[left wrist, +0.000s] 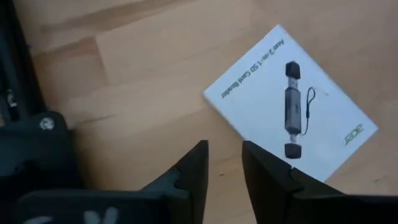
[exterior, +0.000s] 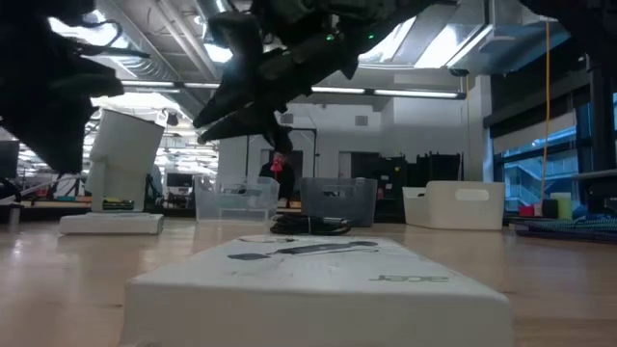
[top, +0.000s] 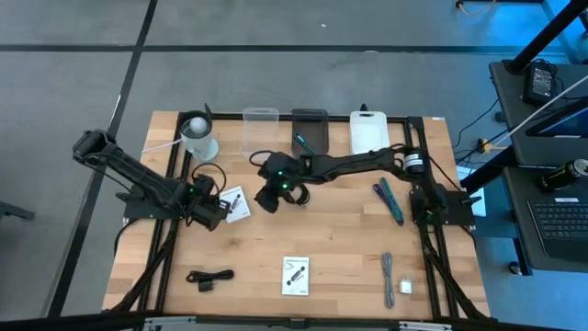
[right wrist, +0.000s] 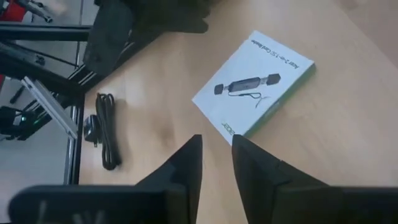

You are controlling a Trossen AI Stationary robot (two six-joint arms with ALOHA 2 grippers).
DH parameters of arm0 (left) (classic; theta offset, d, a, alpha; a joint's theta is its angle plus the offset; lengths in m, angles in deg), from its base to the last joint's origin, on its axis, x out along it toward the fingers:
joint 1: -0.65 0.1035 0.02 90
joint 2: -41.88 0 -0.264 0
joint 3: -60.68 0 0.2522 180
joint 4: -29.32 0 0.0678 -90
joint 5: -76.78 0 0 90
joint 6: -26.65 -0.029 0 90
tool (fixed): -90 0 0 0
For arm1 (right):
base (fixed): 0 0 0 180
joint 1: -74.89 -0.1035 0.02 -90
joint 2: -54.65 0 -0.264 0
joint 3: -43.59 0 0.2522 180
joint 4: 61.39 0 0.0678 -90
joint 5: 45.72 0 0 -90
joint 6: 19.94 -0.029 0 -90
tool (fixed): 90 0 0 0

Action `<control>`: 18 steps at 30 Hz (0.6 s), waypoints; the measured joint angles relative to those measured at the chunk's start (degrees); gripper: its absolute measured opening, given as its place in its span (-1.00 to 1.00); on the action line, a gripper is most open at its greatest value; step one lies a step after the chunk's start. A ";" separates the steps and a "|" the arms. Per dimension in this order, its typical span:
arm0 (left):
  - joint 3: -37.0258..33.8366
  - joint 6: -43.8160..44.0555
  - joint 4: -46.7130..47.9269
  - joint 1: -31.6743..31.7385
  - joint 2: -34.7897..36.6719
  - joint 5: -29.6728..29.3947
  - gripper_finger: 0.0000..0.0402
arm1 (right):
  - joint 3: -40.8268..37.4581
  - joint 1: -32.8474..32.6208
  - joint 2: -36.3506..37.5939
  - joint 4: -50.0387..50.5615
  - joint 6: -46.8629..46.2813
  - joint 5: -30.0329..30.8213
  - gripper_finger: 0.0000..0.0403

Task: Pick and place items into bin
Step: Put the top card reader box into the transparent bin

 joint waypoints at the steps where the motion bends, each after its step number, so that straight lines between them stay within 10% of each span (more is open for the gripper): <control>1: -0.58 1.18 -0.04 -0.59 0.03 -0.03 -0.51 | 0.74 0.00 -0.86 -0.05 -0.99 0.00 -0.54; 18: -2.40 -1.06 -9.35 0.77 -0.20 -1.73 -0.49 | 12.15 0.86 -11.69 0.94 -2.81 -0.14 -0.53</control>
